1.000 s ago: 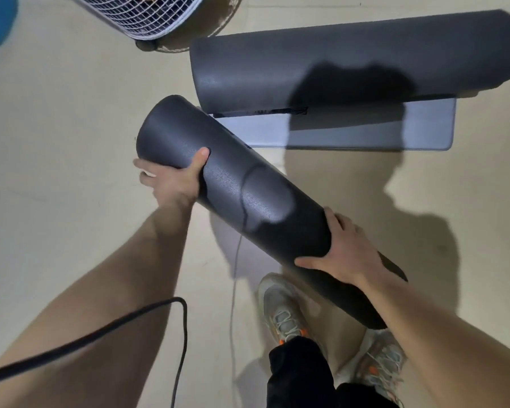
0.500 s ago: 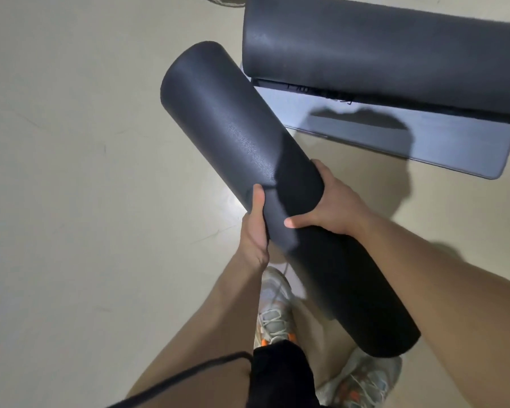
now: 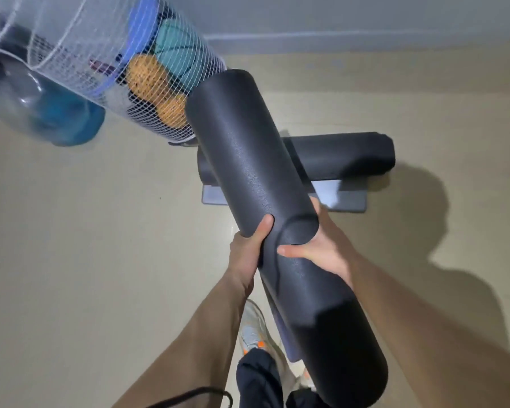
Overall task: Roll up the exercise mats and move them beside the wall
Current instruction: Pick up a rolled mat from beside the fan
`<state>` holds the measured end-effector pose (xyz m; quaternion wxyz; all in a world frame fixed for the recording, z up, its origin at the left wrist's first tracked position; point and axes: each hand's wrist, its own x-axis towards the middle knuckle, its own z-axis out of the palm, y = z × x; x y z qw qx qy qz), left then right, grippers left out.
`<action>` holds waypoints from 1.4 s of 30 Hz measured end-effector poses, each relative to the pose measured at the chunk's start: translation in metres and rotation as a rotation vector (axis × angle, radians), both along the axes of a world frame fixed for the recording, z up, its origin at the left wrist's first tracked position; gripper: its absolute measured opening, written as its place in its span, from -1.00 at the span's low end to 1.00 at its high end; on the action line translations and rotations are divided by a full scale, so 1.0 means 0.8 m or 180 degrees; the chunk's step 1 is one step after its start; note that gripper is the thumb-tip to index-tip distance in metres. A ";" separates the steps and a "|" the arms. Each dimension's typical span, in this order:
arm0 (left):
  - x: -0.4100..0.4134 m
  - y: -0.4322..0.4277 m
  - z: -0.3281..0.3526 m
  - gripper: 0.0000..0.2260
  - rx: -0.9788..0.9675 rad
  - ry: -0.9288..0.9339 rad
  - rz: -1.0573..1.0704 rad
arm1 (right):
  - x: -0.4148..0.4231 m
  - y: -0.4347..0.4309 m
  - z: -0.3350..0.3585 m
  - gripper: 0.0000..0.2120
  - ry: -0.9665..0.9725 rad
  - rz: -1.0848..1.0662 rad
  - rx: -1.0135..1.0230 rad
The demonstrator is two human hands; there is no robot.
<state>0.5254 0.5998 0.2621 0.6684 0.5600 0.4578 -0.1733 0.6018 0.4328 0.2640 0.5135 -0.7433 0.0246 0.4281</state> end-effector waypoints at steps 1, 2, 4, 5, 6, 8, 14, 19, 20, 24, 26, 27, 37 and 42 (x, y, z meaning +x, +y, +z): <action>0.025 -0.023 0.023 -0.23 0.0013 -0.0045 -0.0111 | 0.017 -0.026 0.026 0.02 -0.0063 -0.0136 0.0020; 0.050 -0.049 0.046 -0.20 0.0017 -0.0111 -0.0226 | 0.035 -0.054 0.051 0.04 -0.0118 -0.0256 0.0018; 0.096 -0.104 0.087 -0.17 0.0013 -0.0246 -0.0396 | 0.069 -0.115 0.095 0.09 -0.0240 -0.0435 0.0009; 0.120 -0.134 0.106 -0.20 -0.0025 -0.0336 -0.0472 | 0.086 -0.147 0.114 0.10 -0.0310 -0.0519 0.0008; 0.142 -0.166 0.125 -0.25 -0.0076 -0.0417 -0.0568 | 0.102 -0.182 0.133 0.08 -0.0365 -0.0618 0.0004; 0.186 -0.231 0.155 -0.33 -0.0143 -0.0541 -0.0795 | 0.130 -0.252 0.169 0.00 -0.0462 -0.0818 -0.0020; 0.313 -0.436 0.209 -0.31 -0.0257 -0.0632 -0.1339 | 0.218 -0.457 0.239 -0.06 -0.0695 -0.1337 -0.0279; 0.431 -0.624 0.206 -0.09 -0.0185 -0.0565 -0.1521 | 0.305 -0.627 0.257 0.05 -0.0654 -0.1793 -0.0591; 0.453 -0.660 0.201 -0.09 -0.0218 -0.0549 -0.1596 | 0.323 -0.662 0.254 0.09 -0.0660 -0.1850 -0.0623; 0.533 -0.808 0.175 -0.05 -0.0283 -0.0532 -0.1891 | 0.383 -0.807 0.223 -0.02 -0.0667 -0.2226 -0.0502; 0.561 -0.880 0.160 -0.04 -0.0314 -0.0553 -0.1998 | 0.403 -0.877 0.208 -0.10 -0.0662 -0.2336 -0.0423; 0.574 -0.913 0.152 -0.05 -0.0306 -0.0570 -0.2050 | 0.412 -0.911 0.200 -0.11 -0.0691 -0.2363 -0.0430; 0.682 -1.238 0.076 -0.08 -0.0209 -0.0288 -0.2440 | 0.494 -1.227 0.105 -0.19 -0.0519 -0.2672 -0.0715; 0.724 -1.356 0.008 -0.08 -0.0203 -0.0066 -0.2384 | 0.540 -1.341 0.034 -0.22 -0.0391 -0.2645 -0.0860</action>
